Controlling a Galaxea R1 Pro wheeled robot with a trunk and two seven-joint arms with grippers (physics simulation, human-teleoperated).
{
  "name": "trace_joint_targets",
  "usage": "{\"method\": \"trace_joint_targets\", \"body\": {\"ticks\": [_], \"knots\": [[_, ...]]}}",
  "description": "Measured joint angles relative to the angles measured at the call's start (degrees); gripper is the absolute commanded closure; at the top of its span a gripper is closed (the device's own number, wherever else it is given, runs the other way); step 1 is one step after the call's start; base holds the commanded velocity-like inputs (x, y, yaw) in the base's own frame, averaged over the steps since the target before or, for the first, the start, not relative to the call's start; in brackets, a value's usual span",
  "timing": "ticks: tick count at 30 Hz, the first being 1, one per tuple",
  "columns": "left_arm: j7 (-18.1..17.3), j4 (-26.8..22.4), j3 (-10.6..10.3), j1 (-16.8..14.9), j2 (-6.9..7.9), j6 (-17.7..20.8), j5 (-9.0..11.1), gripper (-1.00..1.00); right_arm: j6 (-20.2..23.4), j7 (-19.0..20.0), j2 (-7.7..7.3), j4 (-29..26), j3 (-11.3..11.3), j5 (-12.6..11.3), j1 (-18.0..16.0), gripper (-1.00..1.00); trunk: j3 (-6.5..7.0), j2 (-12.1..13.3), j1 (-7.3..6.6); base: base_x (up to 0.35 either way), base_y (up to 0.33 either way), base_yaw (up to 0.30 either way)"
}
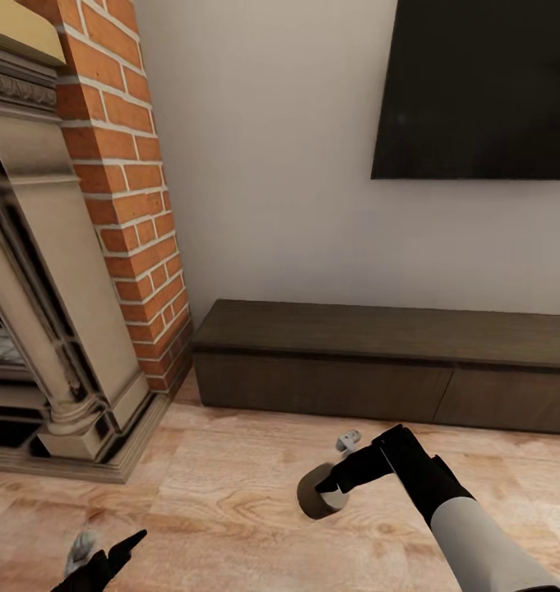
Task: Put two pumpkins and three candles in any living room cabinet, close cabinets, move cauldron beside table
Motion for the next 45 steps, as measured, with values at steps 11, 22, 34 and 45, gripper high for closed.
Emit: {"method": "trace_joint_targets", "body": {"ticks": [11, 22, 34, 45], "knots": [[18.45, -26.36, 1.09, -0.38, -5.37, 7.29, 6.82, -1.00, 6.99, 4.02, -11.48, -19.38, -13.35, -0.29, -0.03, 1.00, 0.01, -0.01, -0.01, 0.000, 0.000, 0.000], [17.99, -27.28, 1.01, -0.38, -5.82, 7.99, 7.17, -1.00, 12.89, 27.50, -25.14, -32.18, -16.51, 0.00, 0.00, 1.00, 0.00, -0.01, -0.01, 0.000, 0.000, 0.000], [0.77, -26.91, 0.85, -0.38, -5.60, 11.45, 7.47, -1.00, 17.76, 29.32, -46.56, -41.99, -16.20, -20.76, -0.05, 1.00, 0.01, -0.01, -0.01, 0.000, 0.000, 0.000], [-13.59, -21.56, 2.53, -0.39, -4.06, 12.51, 7.47, -1.00, 18.49, 29.58, -56.63, -38.94, -13.53, -24.38, 0.10, 1.00, -0.01, 0.00, 0.01, 0.000, 0.000, 0.000]]}}
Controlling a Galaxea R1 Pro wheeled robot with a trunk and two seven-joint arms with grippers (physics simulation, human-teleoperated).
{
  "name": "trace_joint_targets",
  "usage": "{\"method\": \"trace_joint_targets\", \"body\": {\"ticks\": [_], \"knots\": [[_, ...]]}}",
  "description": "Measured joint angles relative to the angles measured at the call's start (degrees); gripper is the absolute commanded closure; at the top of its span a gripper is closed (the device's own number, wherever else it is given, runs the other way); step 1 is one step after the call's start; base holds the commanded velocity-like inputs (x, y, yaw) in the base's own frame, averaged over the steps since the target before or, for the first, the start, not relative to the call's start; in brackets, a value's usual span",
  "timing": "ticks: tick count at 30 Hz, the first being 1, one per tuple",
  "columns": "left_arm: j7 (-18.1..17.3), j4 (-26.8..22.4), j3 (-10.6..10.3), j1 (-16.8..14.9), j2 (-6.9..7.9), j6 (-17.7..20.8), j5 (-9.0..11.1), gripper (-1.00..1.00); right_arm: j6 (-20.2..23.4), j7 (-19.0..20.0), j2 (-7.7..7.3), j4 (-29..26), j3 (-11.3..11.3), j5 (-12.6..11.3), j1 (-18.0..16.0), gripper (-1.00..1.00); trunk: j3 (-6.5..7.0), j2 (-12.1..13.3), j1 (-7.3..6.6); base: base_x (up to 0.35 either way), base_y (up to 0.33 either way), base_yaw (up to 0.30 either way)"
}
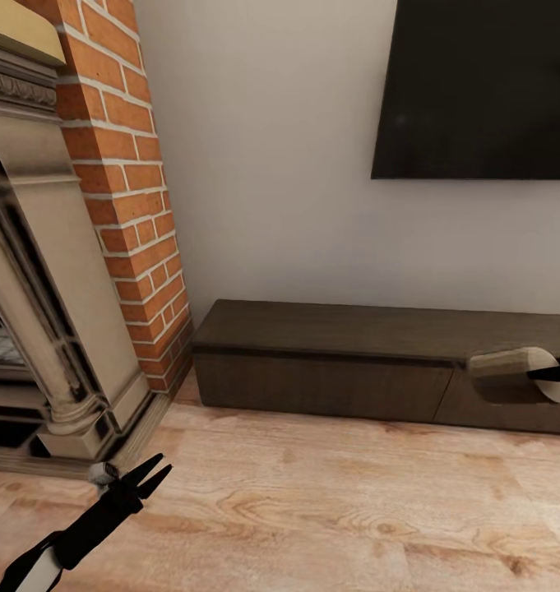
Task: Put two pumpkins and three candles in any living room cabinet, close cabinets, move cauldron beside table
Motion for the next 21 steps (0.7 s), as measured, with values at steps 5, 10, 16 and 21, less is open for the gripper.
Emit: {"method": "trace_joint_targets", "body": {"ticks": [5, 10, 16, 21], "knots": [[1.01, 0.48, 2.62, 0.00, -0.01, -0.19, -0.07, -1.00, 0.05, -0.24, -0.21, 5.13, 5.56, 0.14, 0.01, 1.00, 0.00, 0.00, 0.00, 0.000, 0.000, 0.000], [6.23, 1.05, 4.15, 0.00, -0.30, -0.37, -0.08, -1.00, 0.03, -1.85, 0.97, 6.99, 11.01, 4.47, 0.06, 1.00, 0.00, 0.00, 0.00, 0.000, 0.000, 0.000], [14.03, 1.12, 5.39, -0.01, -0.75, -0.33, 0.08, -1.00, -0.81, -1.28, 0.66, 2.54, 11.00, 6.68, -0.03, 1.00, 0.01, 0.00, -0.01, 0.000, 0.000, 0.000], [16.11, 1.12, 5.71, -0.01, -0.85, -0.29, 0.64, -1.00, -1.14, -1.01, -0.26, 0.77, 11.24, 6.84, 0.03, 1.00, 0.00, 0.00, 0.00, 0.000, 0.000, 0.000]]}}
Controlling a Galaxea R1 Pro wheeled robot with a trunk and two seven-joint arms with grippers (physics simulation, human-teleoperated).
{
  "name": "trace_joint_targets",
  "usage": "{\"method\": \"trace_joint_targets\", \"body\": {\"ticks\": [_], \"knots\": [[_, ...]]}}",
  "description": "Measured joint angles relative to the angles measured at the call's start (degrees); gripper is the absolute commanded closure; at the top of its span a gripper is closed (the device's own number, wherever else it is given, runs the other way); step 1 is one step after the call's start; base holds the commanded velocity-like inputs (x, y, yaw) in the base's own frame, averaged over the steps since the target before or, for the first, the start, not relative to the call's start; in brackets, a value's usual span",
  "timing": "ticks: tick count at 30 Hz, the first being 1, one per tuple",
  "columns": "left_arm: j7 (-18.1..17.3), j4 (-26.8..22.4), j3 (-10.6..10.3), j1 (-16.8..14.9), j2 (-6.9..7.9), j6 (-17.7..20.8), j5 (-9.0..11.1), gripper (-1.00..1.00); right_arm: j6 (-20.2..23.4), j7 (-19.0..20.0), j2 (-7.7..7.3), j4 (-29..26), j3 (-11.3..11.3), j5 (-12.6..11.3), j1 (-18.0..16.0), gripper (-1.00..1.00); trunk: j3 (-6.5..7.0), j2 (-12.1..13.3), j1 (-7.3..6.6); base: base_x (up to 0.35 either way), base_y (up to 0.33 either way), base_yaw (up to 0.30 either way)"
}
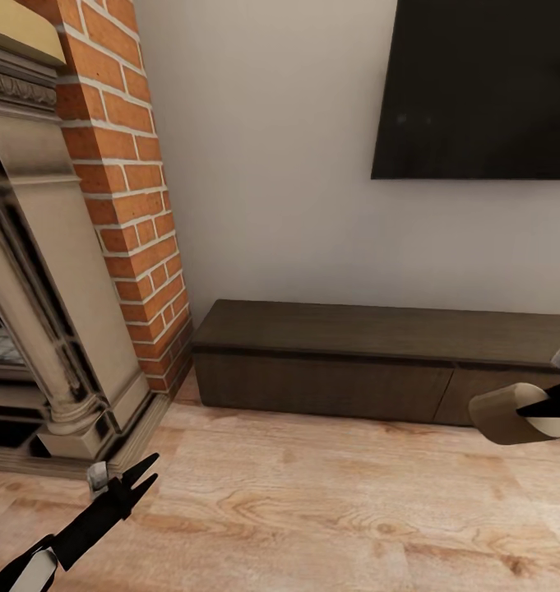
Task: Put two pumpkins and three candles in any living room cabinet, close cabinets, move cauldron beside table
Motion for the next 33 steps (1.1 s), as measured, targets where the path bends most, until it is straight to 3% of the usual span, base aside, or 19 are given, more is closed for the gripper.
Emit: {"method": "trace_joint_targets", "body": {"ticks": [7, 20, 25, 33], "knots": [[0.42, -0.01, 0.07, 0.00, 0.06, 0.06, 0.27, -1.00, -0.09, -0.31, 1.17, 2.47, 1.71, 0.37, 0.02, 1.00, 0.00, 0.00, 0.00, 0.000, 0.000, 0.043], [0.49, 0.00, 0.07, 0.00, -0.02, 0.09, 0.32, -1.00, -0.06, -0.24, 1.08, 2.63, 1.79, 0.02, 0.00, 1.00, 0.00, 0.00, 0.00, 0.000, 0.000, 0.251], [0.53, 0.00, 0.02, 0.00, -0.02, 0.08, 0.30, -1.00, -0.13, -0.26, 0.93, 3.38, 1.74, 0.03, -0.01, 1.00, 0.00, 0.00, 0.00, 0.000, 0.000, 0.000], [0.53, 0.01, 0.03, -0.01, -0.02, 0.10, 0.28, -1.00, -0.06, -0.24, 1.02, 3.60, 1.71, 0.12, 0.03, 1.00, 0.27, 0.00, 0.00, 0.000, 0.000, -0.229]]}}
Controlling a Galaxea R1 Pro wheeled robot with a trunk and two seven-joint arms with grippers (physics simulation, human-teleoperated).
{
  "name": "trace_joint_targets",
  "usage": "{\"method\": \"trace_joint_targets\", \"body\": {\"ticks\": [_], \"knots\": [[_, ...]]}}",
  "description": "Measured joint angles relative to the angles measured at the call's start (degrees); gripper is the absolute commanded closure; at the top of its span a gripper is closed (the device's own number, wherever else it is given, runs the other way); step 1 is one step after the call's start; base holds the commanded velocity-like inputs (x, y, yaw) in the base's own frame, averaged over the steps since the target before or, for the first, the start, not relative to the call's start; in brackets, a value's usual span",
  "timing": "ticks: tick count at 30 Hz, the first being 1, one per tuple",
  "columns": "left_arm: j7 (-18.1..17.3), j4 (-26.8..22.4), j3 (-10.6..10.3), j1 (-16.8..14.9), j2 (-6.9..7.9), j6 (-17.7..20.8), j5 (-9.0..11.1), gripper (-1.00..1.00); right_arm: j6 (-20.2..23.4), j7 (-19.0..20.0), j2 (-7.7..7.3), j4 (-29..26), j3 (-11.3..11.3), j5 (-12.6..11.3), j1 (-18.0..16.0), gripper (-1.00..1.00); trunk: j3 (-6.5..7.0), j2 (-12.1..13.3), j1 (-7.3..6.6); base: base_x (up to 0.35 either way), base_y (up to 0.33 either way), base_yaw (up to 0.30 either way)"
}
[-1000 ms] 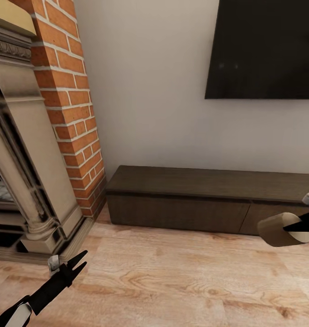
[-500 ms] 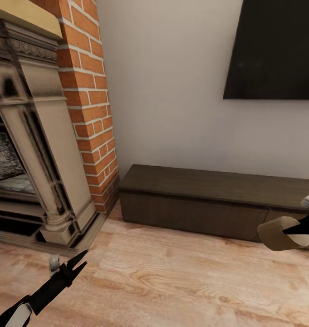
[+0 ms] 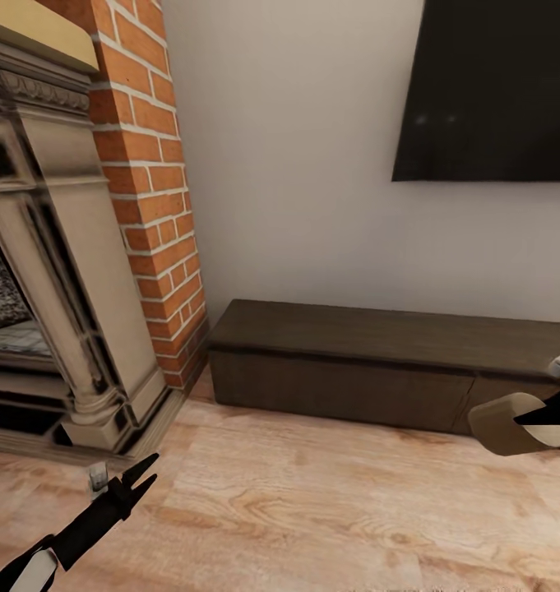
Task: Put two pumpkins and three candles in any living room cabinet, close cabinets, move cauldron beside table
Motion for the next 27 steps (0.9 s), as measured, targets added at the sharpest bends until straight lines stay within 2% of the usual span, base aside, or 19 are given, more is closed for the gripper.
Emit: {"method": "trace_joint_targets", "body": {"ticks": [3, 9, 18, 22, 27], "knots": [[0.00, 0.00, 0.03, 0.00, 0.02, 0.00, 0.00, -1.00, -0.01, 0.00, -0.08, 0.00, -0.05, 0.05, -0.02, 1.00, 0.13, 0.00, 0.00, 0.000, 0.000, -0.203], [0.00, -0.01, 0.04, 0.02, 0.08, 0.10, 0.01, -1.00, 0.02, -0.07, -0.12, -0.04, 0.02, 0.30, -0.04, 1.00, 0.20, 0.00, 0.00, 0.021, -0.012, -0.035], [0.01, 0.00, 0.11, 0.02, 0.03, 0.24, 0.11, -1.00, 0.02, -0.04, -0.34, -0.04, -0.21, -0.07, -0.07, 1.00, 0.20, 0.00, -0.03, 0.241, -0.188, -0.001], [0.65, 1.29, 0.01, 0.02, 0.01, 0.22, 0.11, -1.00, 0.14, 0.40, -1.78, -0.81, -0.69, -1.64, -0.08, 1.00, 0.20, 0.00, -0.03, 0.272, -0.184, 0.000], [2.09, 2.41, -0.05, 0.01, 0.01, 0.19, 0.71, -1.00, 0.25, 1.09, -5.59, -1.41, -1.89, -7.44, -0.09, 1.00, 0.21, 0.00, -0.03, 0.237, -0.141, 0.000]]}}
